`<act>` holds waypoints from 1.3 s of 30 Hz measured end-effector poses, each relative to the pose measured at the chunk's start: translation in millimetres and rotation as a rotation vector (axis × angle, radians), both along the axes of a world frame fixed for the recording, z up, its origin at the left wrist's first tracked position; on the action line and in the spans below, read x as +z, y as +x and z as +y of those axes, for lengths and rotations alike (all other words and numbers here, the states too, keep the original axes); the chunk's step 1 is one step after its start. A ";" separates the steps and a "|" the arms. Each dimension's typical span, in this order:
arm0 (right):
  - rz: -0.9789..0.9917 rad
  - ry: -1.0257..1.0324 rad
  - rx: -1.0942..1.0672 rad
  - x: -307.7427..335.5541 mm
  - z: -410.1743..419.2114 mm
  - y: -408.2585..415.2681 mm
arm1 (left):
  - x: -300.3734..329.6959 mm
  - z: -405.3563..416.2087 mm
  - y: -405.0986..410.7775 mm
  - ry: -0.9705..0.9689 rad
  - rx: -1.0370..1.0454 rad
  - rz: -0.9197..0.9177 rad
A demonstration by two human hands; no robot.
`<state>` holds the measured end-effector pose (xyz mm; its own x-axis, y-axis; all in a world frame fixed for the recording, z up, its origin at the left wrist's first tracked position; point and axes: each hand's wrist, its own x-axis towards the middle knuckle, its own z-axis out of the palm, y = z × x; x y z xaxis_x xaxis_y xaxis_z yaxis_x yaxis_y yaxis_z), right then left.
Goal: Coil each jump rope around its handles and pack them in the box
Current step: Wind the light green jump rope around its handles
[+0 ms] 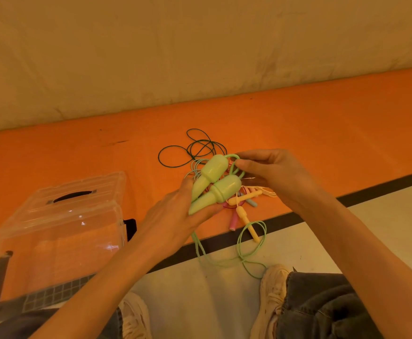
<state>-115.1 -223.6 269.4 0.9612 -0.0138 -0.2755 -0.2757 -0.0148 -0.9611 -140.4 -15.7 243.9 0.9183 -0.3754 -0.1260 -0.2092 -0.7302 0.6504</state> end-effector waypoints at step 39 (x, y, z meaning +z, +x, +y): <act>0.012 0.201 -0.239 -3.9 -5.0 1.1 | -1.1 -1.7 0.1 -0.170 -0.140 -0.088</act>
